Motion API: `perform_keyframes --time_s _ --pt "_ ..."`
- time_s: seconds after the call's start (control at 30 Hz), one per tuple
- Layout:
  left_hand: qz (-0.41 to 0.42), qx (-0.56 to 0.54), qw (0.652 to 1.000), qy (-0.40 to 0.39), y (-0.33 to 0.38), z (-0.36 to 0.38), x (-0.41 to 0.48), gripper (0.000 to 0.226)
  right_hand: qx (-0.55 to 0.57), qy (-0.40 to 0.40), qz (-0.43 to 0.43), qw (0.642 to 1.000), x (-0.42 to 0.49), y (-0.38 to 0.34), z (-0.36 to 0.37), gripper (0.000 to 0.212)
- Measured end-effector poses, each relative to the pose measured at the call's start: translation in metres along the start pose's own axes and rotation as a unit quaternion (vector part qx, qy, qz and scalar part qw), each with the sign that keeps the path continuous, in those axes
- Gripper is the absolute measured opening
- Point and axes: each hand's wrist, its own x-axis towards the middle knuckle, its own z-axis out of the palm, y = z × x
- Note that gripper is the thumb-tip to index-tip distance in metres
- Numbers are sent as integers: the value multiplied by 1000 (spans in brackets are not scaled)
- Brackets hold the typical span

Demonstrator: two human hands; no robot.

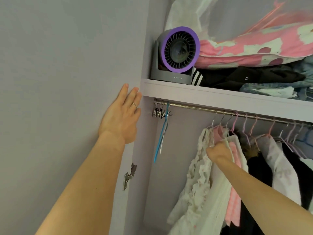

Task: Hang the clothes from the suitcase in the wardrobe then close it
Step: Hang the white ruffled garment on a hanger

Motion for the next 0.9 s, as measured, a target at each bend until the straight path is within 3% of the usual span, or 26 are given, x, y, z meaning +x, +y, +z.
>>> perform_keyframes --time_s 0.1,0.27,0.33,0.5,0.6,0.67,0.9 --pt "15 -29 999 -43 3 -8 -6 64 -77 -48 -36 995 -7 11 0 54" --pt "56 -82 988 -118 -5 -27 -16 66 -111 -141 -66 982 -52 13 -39 49" --pt "72 -153 970 -172 -5 -36 -24 61 -93 -172 -76 978 -79 12 -67 48" --pt "23 -333 908 -254 -4 -69 -35 54 -73 -159 -129 976 -120 29 -148 32" --pt "7 -436 867 -242 8 -103 -39 42 -96 -136 -157 974 -148 48 -193 33" --pt "20 -484 854 -188 17 -132 -41 38 -103 -124 -167 973 -166 57 -220 33" --pt "164 -592 788 -51 75 -245 -63 33 -133 -20 -125 983 -247 123 -288 28"
